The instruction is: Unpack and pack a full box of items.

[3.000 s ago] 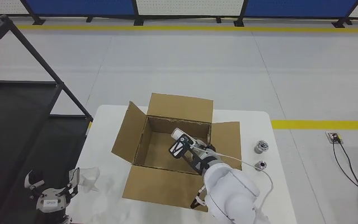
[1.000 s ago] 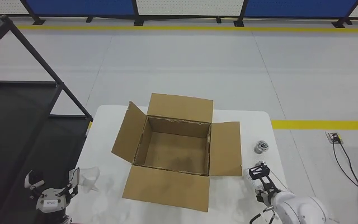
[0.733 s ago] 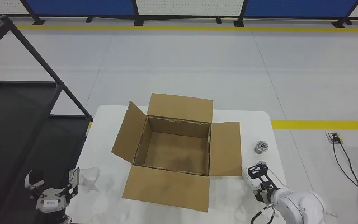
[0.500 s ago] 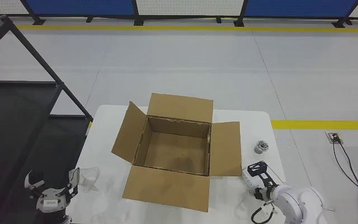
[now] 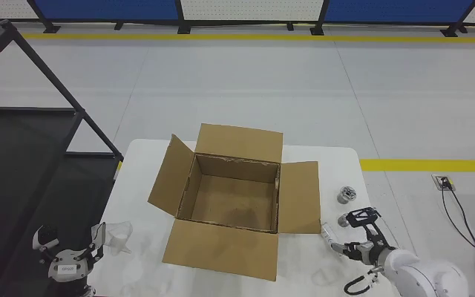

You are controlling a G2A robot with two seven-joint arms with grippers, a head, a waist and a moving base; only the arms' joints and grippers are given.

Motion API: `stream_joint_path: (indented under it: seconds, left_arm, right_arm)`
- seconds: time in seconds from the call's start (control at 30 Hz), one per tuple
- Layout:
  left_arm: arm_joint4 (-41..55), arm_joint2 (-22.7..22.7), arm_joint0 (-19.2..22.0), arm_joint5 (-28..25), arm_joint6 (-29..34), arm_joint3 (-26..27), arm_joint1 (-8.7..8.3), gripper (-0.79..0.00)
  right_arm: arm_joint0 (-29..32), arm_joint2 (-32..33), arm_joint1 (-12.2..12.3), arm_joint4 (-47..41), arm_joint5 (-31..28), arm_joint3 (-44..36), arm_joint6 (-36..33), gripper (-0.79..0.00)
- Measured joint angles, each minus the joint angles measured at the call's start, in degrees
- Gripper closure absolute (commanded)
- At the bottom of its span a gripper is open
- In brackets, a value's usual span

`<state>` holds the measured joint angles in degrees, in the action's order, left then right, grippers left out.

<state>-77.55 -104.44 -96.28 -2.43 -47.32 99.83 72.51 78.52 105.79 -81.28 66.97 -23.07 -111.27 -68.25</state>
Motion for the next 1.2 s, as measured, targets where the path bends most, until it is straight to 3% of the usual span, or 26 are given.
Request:
stream_joint_path:
  seconds: [0.3,0.63,0.77,0.8,0.83,0.9,1.0,1.2]
  left_arm:
    - [0.00,0.00,0.00,0.00,0.00,0.00,0.00,-0.785]
    - [0.00,0.00,0.00,0.00,0.00,0.00,0.00,-0.785]
    - [0.00,0.00,0.00,0.00,0.00,0.00,0.00,-0.785]
    - [0.00,0.00,0.00,0.00,0.00,0.00,0.00,-0.785]
    - [0.00,0.00,0.00,0.00,0.00,0.00,0.00,-0.785]
    - [0.00,0.00,0.00,0.00,0.00,0.00,0.00,-0.785]
    - [0.00,0.00,0.00,0.00,0.00,0.00,0.00,-0.785]
    - [0.00,0.00,0.00,0.00,0.00,0.00,0.00,-0.785]
  right_arm:
    - [1.65,6.63,1.13,-30.80,-2.97,-4.21,-2.56,-0.785]
    - [1.37,4.42,1.30,-27.61,-1.06,-3.20,-3.11,-0.785]
    - [-1.30,2.57,2.13,-37.38,0.04,1.01,-9.03,-0.785]
    - [-2.29,2.81,2.39,-40.56,0.73,2.27,-10.68,-0.625]
    - [-3.71,3.01,2.73,-44.45,1.88,4.00,-12.74,-0.533]
    - [-5.97,3.21,3.26,-49.93,3.39,6.81,-15.71,-0.563]
    - [-9.56,3.12,4.16,-55.69,5.77,11.62,-18.75,-0.388]
    - [-14.48,0.48,5.57,-58.15,8.11,18.88,-19.71,-0.305]
